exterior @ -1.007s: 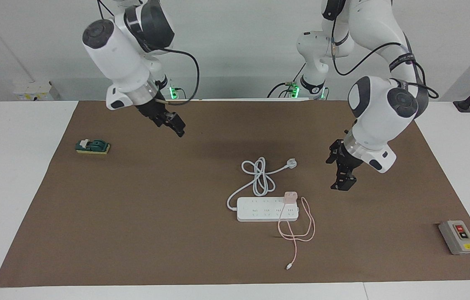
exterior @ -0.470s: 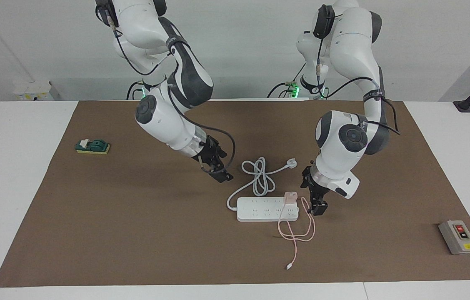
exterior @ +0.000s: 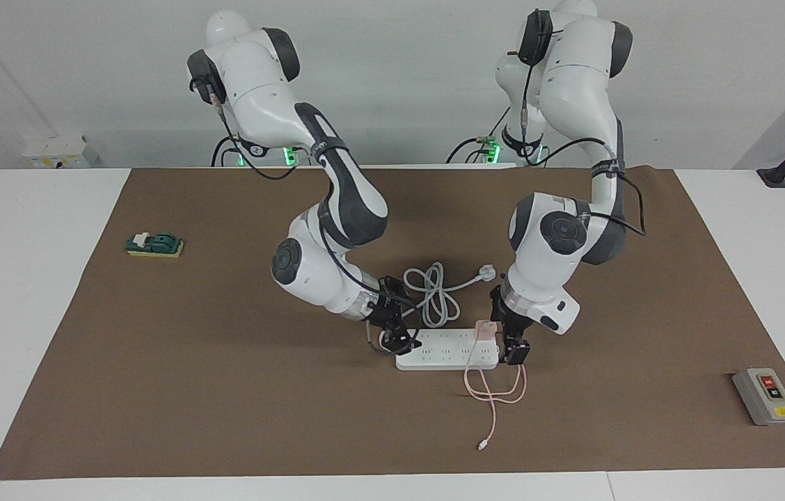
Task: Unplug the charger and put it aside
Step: 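Grasp the charger with the left gripper while the right gripper holds the strip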
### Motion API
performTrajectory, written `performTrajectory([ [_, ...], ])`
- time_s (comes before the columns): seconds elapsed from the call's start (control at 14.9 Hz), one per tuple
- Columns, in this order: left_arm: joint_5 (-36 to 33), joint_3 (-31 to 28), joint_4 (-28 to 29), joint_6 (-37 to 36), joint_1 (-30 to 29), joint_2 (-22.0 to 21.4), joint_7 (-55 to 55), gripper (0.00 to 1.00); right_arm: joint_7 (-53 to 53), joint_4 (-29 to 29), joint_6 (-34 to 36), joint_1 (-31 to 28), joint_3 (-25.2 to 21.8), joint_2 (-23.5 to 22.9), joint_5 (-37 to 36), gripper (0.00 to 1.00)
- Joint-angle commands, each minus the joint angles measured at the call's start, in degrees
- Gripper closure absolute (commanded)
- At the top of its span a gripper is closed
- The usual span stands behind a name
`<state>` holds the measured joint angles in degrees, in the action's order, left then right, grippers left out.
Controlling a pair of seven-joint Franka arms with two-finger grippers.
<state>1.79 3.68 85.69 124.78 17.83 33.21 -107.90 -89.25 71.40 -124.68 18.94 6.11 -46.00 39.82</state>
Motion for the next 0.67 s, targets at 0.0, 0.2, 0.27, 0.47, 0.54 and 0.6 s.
performTrajectory([
  [0.0,-1.3,-1.0,1.5,-3.3,1.3,-1.4,-0.9,0.00,1.0,-7.3,2.2,-0.1,-0.2,-5.4,0.9,0.00],
  [0.2,-2.6,-1.0,-2.9,-9.4,0.7,-0.8,-0.5,0.00,3.2,-7.5,1.2,0.0,-0.2,-7.0,0.7,0.00],
  [0.27,-2.8,-1.0,-2.7,-8.1,1.2,-0.8,-0.4,0.00,4.0,-7.5,1.5,0.0,-0.2,-7.0,0.7,0.00],
  [0.47,-4.3,-1.0,2.9,-1.5,3.4,-1.7,-0.7,0.00,7.2,-7.5,1.5,0.0,-0.3,-8.0,0.3,0.00],
  [0.54,-4.3,-1.0,3.7,-0.9,3.5,-1.9,-0.7,0.00,7.5,-7.5,1.5,0.0,-0.4,-8.1,0.1,0.00],
  [0.6,-4.3,-1.0,4.0,-1.0,3.6,-1.9,-0.7,0.00,7.6,-7.6,1.3,0.0,-0.5,-8.2,-0.1,0.00],
])
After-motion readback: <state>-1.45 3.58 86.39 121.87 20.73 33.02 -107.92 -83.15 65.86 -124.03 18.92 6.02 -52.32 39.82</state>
